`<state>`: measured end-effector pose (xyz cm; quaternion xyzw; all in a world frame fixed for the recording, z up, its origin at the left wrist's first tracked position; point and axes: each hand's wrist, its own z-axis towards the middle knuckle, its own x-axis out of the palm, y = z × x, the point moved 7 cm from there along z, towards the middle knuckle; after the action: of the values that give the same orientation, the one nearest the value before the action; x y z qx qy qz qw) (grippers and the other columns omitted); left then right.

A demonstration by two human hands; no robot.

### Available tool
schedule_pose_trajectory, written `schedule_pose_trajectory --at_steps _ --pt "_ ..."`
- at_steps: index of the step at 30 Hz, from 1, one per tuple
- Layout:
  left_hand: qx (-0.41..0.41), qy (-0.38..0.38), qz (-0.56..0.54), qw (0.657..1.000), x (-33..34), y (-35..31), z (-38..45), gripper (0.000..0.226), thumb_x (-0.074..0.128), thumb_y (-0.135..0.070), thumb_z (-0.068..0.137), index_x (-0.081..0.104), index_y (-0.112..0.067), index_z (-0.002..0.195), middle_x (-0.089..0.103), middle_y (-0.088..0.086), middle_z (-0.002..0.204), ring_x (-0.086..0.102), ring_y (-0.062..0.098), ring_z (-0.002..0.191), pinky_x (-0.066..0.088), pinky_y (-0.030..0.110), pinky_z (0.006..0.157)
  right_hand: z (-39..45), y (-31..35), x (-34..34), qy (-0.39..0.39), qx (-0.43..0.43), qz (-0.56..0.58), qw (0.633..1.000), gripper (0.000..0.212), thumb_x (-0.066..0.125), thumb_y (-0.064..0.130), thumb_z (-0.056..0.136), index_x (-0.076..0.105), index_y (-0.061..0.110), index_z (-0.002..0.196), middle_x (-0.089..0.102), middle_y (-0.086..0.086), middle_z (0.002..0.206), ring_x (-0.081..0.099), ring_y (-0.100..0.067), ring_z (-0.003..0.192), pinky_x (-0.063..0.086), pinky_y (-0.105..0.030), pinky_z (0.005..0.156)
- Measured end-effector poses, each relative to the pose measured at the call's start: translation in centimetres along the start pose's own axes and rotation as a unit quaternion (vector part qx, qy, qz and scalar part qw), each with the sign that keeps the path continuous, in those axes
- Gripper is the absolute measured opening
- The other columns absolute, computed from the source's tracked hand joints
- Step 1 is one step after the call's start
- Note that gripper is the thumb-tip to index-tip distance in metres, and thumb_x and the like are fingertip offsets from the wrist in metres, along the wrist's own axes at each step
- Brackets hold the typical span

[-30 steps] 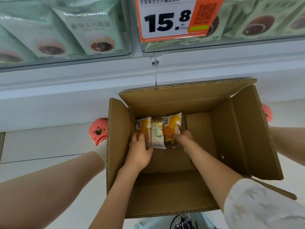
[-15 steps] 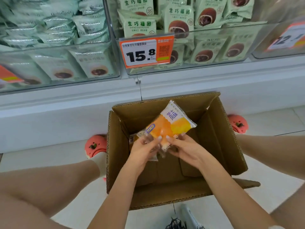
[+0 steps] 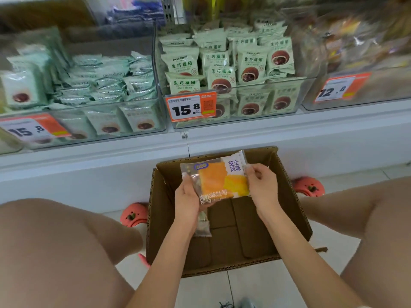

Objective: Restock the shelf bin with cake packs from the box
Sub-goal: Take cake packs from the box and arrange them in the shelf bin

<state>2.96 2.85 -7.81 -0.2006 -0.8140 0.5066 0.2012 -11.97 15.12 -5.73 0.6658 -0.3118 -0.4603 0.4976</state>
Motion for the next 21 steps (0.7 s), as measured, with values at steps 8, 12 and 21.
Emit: schedule_pose_trajectory --at_steps 8,12,21 --pt "0.188 -0.081 0.094 0.974 -0.1 -7.0 -1.6 0.053 0.027 -0.036 0.103 0.054 -0.001 0.073 0.057 0.020 0.067 0.053 0.035 0.062 0.046 0.041 0.062 -0.7 6.0 -2.0 -0.057 -0.122 -0.016 0.991 0.017 0.045 0.015 0.098 0.049 0.014 0.081 0.055 0.003 0.070 0.050 -0.011 0.059 0.038 -0.015 0.052" --pt "0.280 -0.095 0.096 0.951 0.8 -13.7 -2.3 0.041 0.028 -0.029 0.103 0.057 -0.020 0.077 0.042 -0.001 0.059 0.040 0.015 0.057 0.037 0.023 0.057 1.0 10.4 -1.8 0.054 -0.083 0.128 0.987 0.012 0.042 0.034 0.099 0.047 0.026 0.091 0.064 -0.004 0.095 0.061 -0.018 0.082 0.050 -0.030 0.069" --pt "0.501 -0.110 0.174 0.841 7.1 -31.1 -5.5 0.043 0.028 -0.030 0.103 0.056 -0.021 0.071 0.046 0.000 0.049 0.039 0.009 0.042 0.027 0.028 0.045 5.1 26.8 -5.9 0.131 -0.158 0.256 0.945 0.034 0.063 0.029 0.085 0.057 0.012 0.114 0.065 0.002 0.094 0.064 -0.013 0.085 0.053 -0.031 0.075"
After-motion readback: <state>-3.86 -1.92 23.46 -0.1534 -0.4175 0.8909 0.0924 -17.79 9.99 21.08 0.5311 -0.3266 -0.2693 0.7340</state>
